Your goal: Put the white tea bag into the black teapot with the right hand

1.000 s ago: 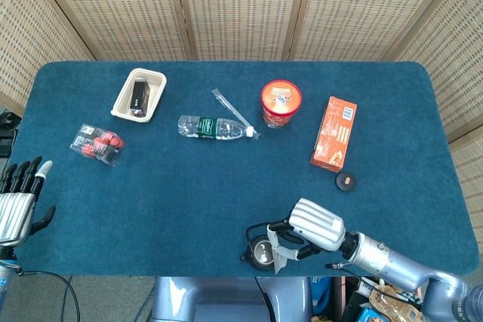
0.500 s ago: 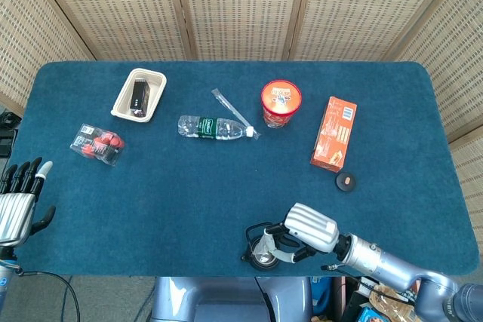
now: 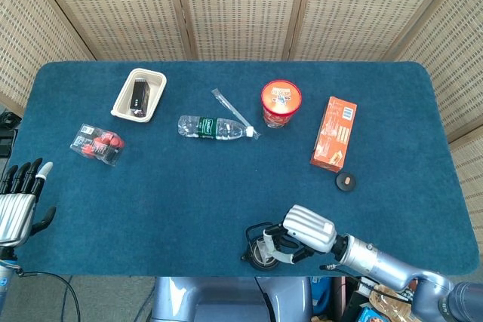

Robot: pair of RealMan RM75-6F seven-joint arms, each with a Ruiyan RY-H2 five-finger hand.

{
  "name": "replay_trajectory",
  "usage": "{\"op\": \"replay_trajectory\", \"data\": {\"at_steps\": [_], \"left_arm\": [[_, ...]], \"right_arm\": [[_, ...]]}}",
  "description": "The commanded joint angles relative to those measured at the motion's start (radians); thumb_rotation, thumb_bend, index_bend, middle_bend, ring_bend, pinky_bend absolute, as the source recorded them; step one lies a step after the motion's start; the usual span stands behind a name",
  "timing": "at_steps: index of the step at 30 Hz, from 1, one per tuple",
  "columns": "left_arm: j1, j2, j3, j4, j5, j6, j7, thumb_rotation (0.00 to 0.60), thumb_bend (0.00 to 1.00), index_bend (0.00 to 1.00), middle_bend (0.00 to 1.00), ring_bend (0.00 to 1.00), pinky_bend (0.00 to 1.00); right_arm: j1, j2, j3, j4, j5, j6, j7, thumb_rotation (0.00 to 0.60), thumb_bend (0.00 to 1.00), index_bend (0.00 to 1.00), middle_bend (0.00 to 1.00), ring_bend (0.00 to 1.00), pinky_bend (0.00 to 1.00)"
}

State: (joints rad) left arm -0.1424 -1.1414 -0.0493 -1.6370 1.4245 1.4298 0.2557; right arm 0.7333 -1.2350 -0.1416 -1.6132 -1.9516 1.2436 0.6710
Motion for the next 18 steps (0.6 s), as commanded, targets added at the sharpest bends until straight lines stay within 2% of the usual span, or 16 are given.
{"op": "replay_trajectory", "data": {"at_steps": [1, 10, 18], "left_arm": [[0.001, 0.001, 0.000, -0.001, 0.000, 0.001, 0.002, 0.600, 0.37, 0.03, 0.00, 0.00, 0.00], [0.003, 0.004, 0.001, -0.005, 0.000, 0.004, 0.006, 0.600, 0.37, 0.03, 0.00, 0.00, 0.00], [0.003, 0.007, 0.000, -0.012, 0.003, 0.006, 0.010, 0.600, 0.37, 0.03, 0.00, 0.00, 0.00]], "right_arm": [[0.000, -0.013, -0.003, 0.016, 0.001, -0.007, -0.017, 0.600, 0.68, 0.69, 0.97, 0.99, 1.00], [-0.004, -0.034, -0.003, 0.062, -0.005, -0.014, -0.111, 0.600, 0.68, 0.68, 0.96, 0.99, 1.00], [0.000, -0.015, -0.009, 0.068, -0.017, -0.011, -0.156, 0.600, 0.71, 0.47, 0.94, 0.99, 1.00]]}}
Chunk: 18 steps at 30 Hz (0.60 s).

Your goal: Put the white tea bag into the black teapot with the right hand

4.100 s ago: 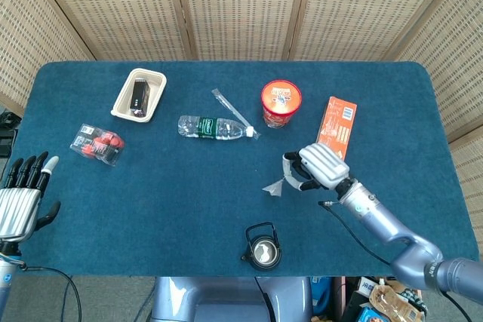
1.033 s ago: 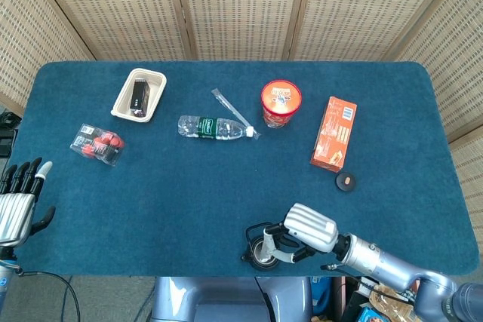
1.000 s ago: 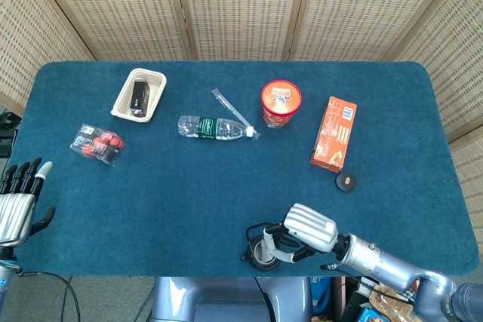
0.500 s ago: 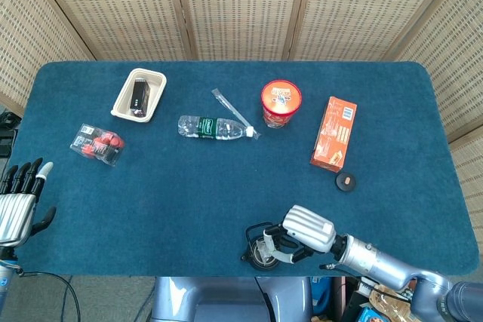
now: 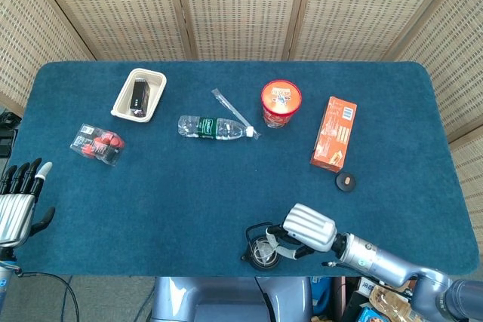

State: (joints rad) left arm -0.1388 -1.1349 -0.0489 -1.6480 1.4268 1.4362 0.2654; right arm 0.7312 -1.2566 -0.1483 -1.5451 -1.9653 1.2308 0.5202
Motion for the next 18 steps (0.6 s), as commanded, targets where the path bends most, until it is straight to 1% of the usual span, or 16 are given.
{"op": "replay_trajectory", "data": {"at_steps": [1, 6, 9, 11, 13, 18], "left_arm": [[-0.001, 0.000, -0.001, -0.002, 0.000, 0.000, 0.002, 0.600, 0.37, 0.03, 0.00, 0.00, 0.00], [-0.003, 0.007, -0.004, -0.009, 0.002, 0.002, 0.009, 0.600, 0.37, 0.03, 0.00, 0.00, 0.00], [-0.007, 0.018, -0.010, -0.020, 0.010, 0.009, 0.019, 0.600, 0.37, 0.03, 0.00, 0.00, 0.00], [-0.008, 0.025, -0.012, -0.029, 0.012, 0.012, 0.025, 0.600, 0.37, 0.03, 0.00, 0.00, 0.00], [-0.009, 0.030, -0.014, -0.035, 0.013, 0.012, 0.030, 0.600, 0.37, 0.03, 0.00, 0.00, 0.00], [-0.013, 0.044, -0.019, -0.051, 0.012, 0.013, 0.041, 0.600, 0.37, 0.03, 0.00, 0.00, 0.00]], "right_arm": [[0.004, 0.015, -0.004, -0.002, -0.008, 0.003, -0.011, 0.600, 0.71, 0.46, 0.94, 0.99, 1.00], [0.019, 0.049, -0.017, -0.016, -0.030, -0.006, -0.030, 0.587, 0.73, 0.39, 0.94, 0.99, 1.00], [0.033, 0.070, -0.024, -0.028, -0.040, -0.022, -0.042, 0.566, 0.73, 0.36, 0.94, 0.99, 1.00], [0.041, 0.084, -0.028, -0.039, -0.044, -0.032, -0.046, 0.562, 0.74, 0.36, 0.94, 0.99, 1.00], [0.049, 0.093, -0.033, -0.045, -0.048, -0.044, -0.049, 0.559, 0.77, 0.36, 0.94, 0.99, 1.00], [0.078, 0.108, -0.053, -0.056, -0.069, -0.088, -0.051, 0.557, 0.89, 0.35, 0.95, 0.99, 1.00]]}}
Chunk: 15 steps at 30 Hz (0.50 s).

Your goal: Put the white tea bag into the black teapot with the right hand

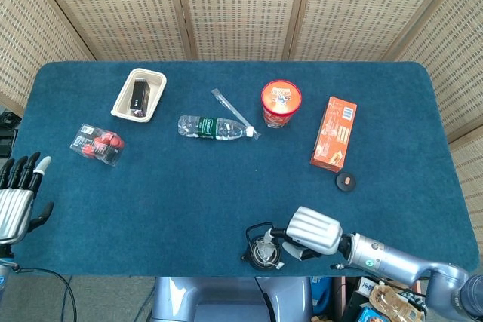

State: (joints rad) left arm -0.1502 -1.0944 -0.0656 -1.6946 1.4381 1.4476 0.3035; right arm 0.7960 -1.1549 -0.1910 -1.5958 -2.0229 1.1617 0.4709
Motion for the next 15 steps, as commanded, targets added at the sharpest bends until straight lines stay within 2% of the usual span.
{"op": "replay_trajectory", "data": {"at_steps": [1, 11, 15], "left_arm": [[-0.002, 0.006, -0.004, -0.008, 0.000, 0.002, 0.005, 0.600, 0.37, 0.03, 0.00, 0.00, 0.00], [-0.005, 0.013, -0.003, -0.022, 0.002, 0.001, 0.015, 0.600, 0.37, 0.03, 0.00, 0.00, 0.00], [-0.005, 0.011, 0.001, -0.021, -0.003, -0.008, 0.013, 0.600, 0.37, 0.03, 0.00, 0.00, 0.00]], "right_arm": [[0.023, 0.010, -0.016, -0.008, -0.017, -0.034, -0.002, 0.555, 0.90, 0.35, 0.95, 0.99, 1.00], [0.051, 0.005, -0.032, -0.021, -0.018, -0.093, -0.032, 0.549, 0.95, 0.35, 0.98, 0.99, 1.00], [0.048, -0.012, -0.016, -0.018, 0.005, -0.125, -0.114, 0.520, 1.00, 0.29, 0.99, 0.99, 1.00]]}}
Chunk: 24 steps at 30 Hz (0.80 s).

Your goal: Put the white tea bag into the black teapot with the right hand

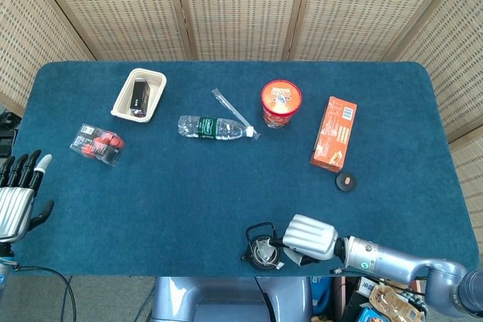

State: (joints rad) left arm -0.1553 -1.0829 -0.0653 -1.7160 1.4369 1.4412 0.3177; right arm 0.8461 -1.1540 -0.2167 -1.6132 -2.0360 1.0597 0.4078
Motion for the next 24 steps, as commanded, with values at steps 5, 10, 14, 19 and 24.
{"op": "replay_trajectory", "data": {"at_steps": [5, 10, 14, 19, 24], "left_arm": [[0.003, -0.001, 0.003, 0.004, -0.008, -0.003, -0.005, 0.600, 0.37, 0.03, 0.00, 0.00, 0.00], [0.003, -0.004, 0.006, 0.009, -0.008, -0.007, -0.009, 0.600, 0.37, 0.03, 0.00, 0.00, 0.00], [0.003, -0.004, 0.006, 0.008, -0.007, -0.006, -0.010, 0.600, 0.37, 0.03, 0.00, 0.00, 0.00], [0.004, -0.004, 0.007, 0.008, -0.009, -0.006, -0.012, 0.600, 0.37, 0.03, 0.00, 0.00, 0.00], [0.004, -0.005, 0.008, 0.010, -0.010, -0.008, -0.013, 0.600, 0.37, 0.03, 0.00, 0.00, 0.00]], "right_arm": [[-0.012, -0.025, 0.016, -0.004, 0.042, -0.042, -0.113, 0.498, 1.00, 0.26, 0.99, 0.99, 1.00], [-0.009, -0.041, 0.002, -0.006, 0.039, -0.074, -0.155, 0.490, 1.00, 0.25, 0.99, 0.99, 1.00], [-0.001, -0.052, -0.007, -0.003, 0.034, -0.092, -0.171, 0.487, 1.00, 0.25, 0.99, 0.99, 1.00], [0.002, -0.064, -0.013, 0.002, 0.037, -0.100, -0.181, 0.486, 1.00, 0.25, 0.99, 0.99, 1.00], [0.001, -0.076, -0.013, 0.008, 0.048, -0.103, -0.198, 0.487, 1.00, 0.25, 0.99, 0.99, 1.00]]}}
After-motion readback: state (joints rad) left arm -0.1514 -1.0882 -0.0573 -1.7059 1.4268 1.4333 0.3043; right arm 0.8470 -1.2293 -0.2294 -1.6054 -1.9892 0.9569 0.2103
